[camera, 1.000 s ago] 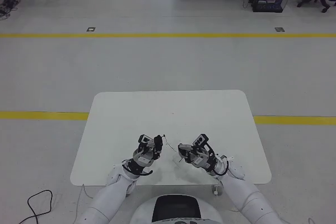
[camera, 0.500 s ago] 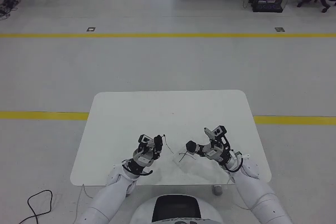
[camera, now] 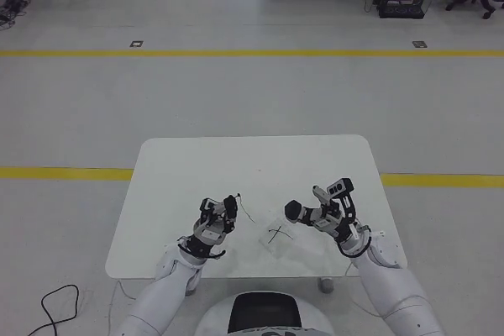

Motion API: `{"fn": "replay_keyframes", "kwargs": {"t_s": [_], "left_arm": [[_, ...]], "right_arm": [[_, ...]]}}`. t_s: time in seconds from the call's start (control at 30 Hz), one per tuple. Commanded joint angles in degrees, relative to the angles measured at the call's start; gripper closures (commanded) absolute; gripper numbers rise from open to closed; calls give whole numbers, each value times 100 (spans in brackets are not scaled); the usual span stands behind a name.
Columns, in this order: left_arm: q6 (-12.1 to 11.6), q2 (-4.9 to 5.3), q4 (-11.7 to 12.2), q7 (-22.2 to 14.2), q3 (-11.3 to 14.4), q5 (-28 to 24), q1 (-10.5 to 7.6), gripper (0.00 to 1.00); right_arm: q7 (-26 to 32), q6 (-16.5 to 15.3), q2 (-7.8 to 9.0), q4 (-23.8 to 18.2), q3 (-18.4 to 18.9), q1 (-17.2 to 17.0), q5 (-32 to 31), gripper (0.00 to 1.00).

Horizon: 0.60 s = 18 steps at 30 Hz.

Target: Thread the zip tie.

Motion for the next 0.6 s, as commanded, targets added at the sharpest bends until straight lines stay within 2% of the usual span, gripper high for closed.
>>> {"fn": "replay_keyframes", "kwargs": {"t_s": [0.0, 0.1, 0.17, 0.57], "left_arm": [[0, 4, -88, 9, -34, 27, 85, 100], [0, 12, -196, 4, -75, 50, 189, 100], [10, 25, -267, -25, -116, 75, 242, 100], [15, 28, -278, -32, -125, 78, 252, 100]], "right_arm": [[-77, 0, 3, -185, 126, -100, -95, 0], [-159, 0, -3, -443, 309, -240, -165, 0], [-158, 0, -3, -467, 325, -253, -172, 0], [-158, 0, -3, -467, 325, -253, -172, 0]]}}
